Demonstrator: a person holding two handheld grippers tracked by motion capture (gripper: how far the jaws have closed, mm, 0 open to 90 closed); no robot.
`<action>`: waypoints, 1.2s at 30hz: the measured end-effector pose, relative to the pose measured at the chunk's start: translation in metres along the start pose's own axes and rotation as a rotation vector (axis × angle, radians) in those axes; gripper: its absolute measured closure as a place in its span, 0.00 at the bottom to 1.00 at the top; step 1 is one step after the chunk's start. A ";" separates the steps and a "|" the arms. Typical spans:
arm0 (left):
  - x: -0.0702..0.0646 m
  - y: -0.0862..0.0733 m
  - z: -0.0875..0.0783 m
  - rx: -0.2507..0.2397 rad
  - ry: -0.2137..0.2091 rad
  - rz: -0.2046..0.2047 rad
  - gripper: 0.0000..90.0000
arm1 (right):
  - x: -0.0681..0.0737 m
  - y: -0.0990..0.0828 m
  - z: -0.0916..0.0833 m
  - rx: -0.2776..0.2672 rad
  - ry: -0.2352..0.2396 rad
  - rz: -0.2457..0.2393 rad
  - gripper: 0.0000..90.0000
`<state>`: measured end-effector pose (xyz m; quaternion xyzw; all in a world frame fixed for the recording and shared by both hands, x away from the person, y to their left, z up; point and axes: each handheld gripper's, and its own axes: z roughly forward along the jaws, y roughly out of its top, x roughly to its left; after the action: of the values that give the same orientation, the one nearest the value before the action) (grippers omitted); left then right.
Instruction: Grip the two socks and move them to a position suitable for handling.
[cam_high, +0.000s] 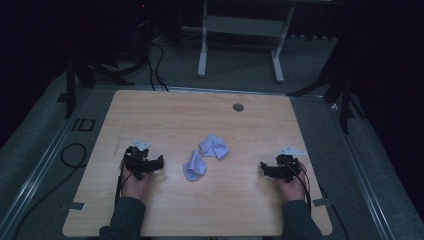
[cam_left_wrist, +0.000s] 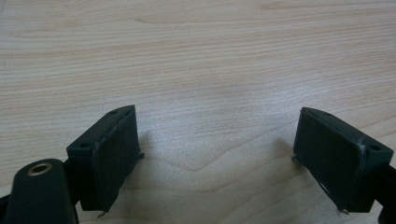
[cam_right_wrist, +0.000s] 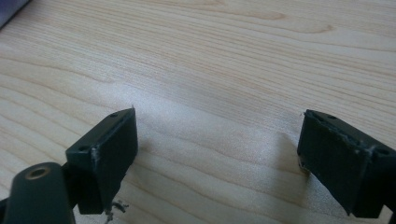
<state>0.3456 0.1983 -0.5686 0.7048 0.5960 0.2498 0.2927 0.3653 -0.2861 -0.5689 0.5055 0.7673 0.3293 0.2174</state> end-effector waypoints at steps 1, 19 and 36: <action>0.000 0.000 0.000 0.000 0.000 0.000 0.16 | 0.000 0.000 0.000 0.000 0.000 -0.001 0.13; 0.000 0.000 0.000 0.001 0.003 -0.002 0.16 | 0.003 -0.001 -0.002 -0.015 -0.003 0.003 0.24; 0.000 0.000 0.000 0.001 0.003 -0.002 0.16 | 0.010 0.000 -0.013 -0.043 -0.018 0.000 0.84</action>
<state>0.3454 0.1980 -0.5685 0.7038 0.5973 0.2503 0.2919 0.3524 -0.2804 -0.5602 0.5035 0.7581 0.3414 0.2350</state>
